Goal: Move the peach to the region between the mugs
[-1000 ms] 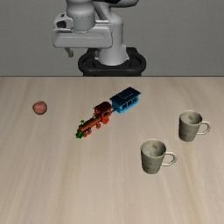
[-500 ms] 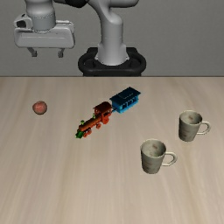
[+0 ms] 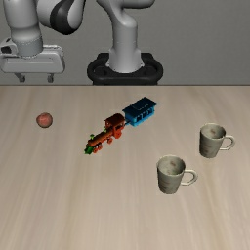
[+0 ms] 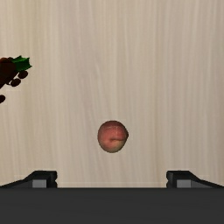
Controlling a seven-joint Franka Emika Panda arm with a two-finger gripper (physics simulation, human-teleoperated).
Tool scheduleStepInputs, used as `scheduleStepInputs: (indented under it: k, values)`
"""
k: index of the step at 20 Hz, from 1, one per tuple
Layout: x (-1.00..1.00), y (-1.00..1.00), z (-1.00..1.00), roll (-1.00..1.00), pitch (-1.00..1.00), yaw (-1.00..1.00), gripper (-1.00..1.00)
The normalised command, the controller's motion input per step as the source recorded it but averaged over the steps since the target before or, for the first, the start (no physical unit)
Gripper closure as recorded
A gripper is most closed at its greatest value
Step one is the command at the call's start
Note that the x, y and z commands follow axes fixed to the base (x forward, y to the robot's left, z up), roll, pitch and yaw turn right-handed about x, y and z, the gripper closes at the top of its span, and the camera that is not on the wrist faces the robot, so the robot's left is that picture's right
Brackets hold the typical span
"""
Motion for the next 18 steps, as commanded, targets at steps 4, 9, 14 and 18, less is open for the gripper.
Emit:
scheduleStepInputs:
  k: [4,9,14,18]
  values:
    - [0.0,0.0,-1.0,0.0,0.0,0.0,-1.0]
    - [0.0,0.0,-1.0,0.0,0.0,0.0,-1.0]
    - [0.0,0.0,-0.6,0.0,0.0,0.0,1.0]
    - [0.25,0.0,0.0,0.0,0.0,0.0,1.0]
